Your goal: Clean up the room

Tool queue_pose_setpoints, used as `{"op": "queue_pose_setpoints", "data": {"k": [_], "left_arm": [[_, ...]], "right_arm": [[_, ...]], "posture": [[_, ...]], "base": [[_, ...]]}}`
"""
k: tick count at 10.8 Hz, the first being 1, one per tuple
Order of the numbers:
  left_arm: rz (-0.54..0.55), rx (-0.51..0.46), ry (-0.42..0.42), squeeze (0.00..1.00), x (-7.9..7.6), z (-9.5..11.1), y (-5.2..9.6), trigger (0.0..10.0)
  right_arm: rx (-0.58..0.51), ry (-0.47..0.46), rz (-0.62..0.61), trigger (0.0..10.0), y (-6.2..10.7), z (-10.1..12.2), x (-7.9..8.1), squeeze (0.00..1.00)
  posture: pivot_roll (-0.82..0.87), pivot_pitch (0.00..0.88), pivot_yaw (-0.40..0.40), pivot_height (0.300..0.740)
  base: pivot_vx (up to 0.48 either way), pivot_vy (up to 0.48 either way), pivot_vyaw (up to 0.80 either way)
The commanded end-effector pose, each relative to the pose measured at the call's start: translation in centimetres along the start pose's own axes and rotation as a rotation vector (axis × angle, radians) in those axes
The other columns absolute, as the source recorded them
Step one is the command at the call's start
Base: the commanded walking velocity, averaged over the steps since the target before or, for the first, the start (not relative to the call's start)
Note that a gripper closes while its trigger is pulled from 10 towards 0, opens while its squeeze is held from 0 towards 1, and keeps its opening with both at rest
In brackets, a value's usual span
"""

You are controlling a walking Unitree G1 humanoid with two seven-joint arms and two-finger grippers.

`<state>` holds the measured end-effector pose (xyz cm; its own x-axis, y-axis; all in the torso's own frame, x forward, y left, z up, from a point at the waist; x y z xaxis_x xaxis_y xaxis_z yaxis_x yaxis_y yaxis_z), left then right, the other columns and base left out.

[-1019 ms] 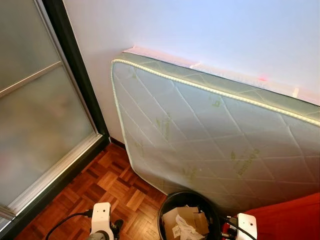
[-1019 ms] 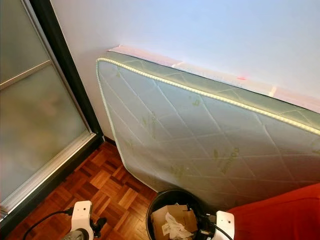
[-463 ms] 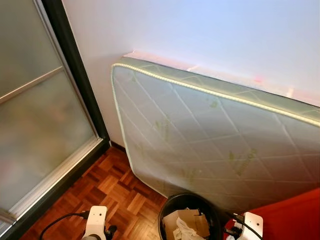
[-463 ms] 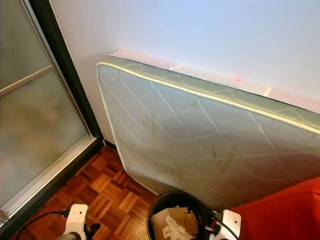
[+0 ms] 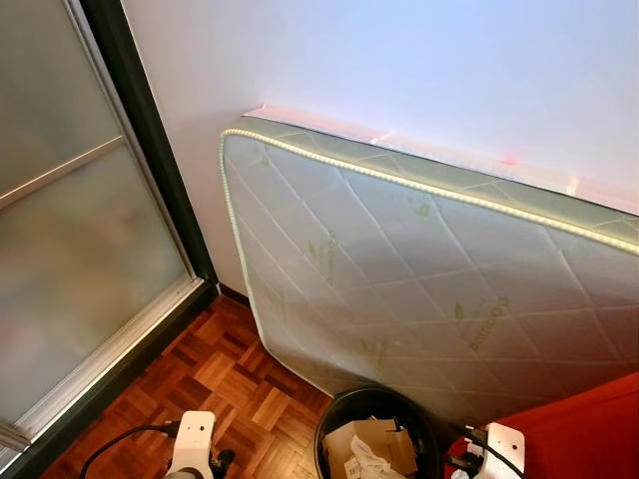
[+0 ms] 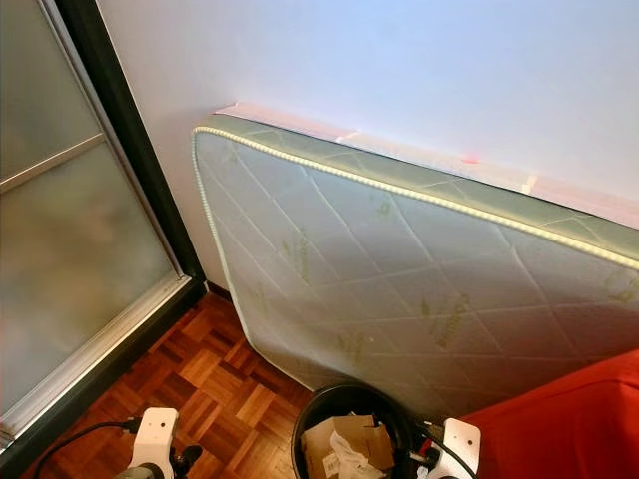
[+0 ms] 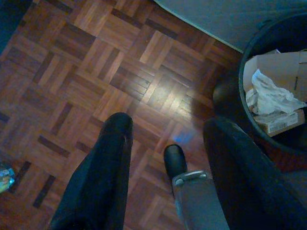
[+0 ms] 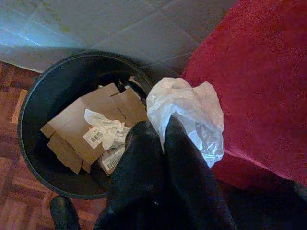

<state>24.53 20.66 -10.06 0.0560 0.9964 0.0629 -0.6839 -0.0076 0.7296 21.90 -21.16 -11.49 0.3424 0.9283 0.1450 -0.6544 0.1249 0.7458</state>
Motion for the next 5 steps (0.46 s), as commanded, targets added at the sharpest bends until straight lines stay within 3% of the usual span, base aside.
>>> {"op": "queue_pose_setpoints", "data": {"k": [1, 3, 5], "left_arm": [[0.0, 0.03, 0.007, 0.0, 0.0, -0.9, 0.1, 10.0], [0.002, 0.027, 0.01, 0.0, 0.0, -0.9, 0.2, 10.0], [0.002, -0.07, 0.052, 0.0, 0.0, 1.4, -0.1, 10.0]], "right_arm": [[0.023, 0.016, -0.004, 10.0, 0.0, -0.4, -0.1, 0.0], [0.019, 0.017, 0.011, 10.0, 0.0, -0.3, 0.2, 0.0], [-0.035, 0.031, 0.072, 10.0, -0.2, 1.1, 1.4, 0.0]], "posture": [[-0.04, 0.009, -0.001, 0.74], [-0.04, 0.017, -0.004, 0.701], [-0.04, 0.026, 0.0, 0.671]], "base": [[0.0, 0.0, 0.0], [0.0, 0.0, 0.0], [0.0, 0.0, 0.0]]}}
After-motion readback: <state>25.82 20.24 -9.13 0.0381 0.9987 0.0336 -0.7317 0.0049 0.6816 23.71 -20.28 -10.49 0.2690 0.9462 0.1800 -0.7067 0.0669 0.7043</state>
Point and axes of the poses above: a point about 5 cm out from each wrist's last joint towards the gripper, its own y axis pointing back from the gripper into the wrist, its own z axis along the axis of the wrist's last joint, x = y × z, the point moved 5 cm from there along -y, pointing out of the wrist towards the gripper, and after that the axes turned 3 degrees about -y, right-handed, at the moved point
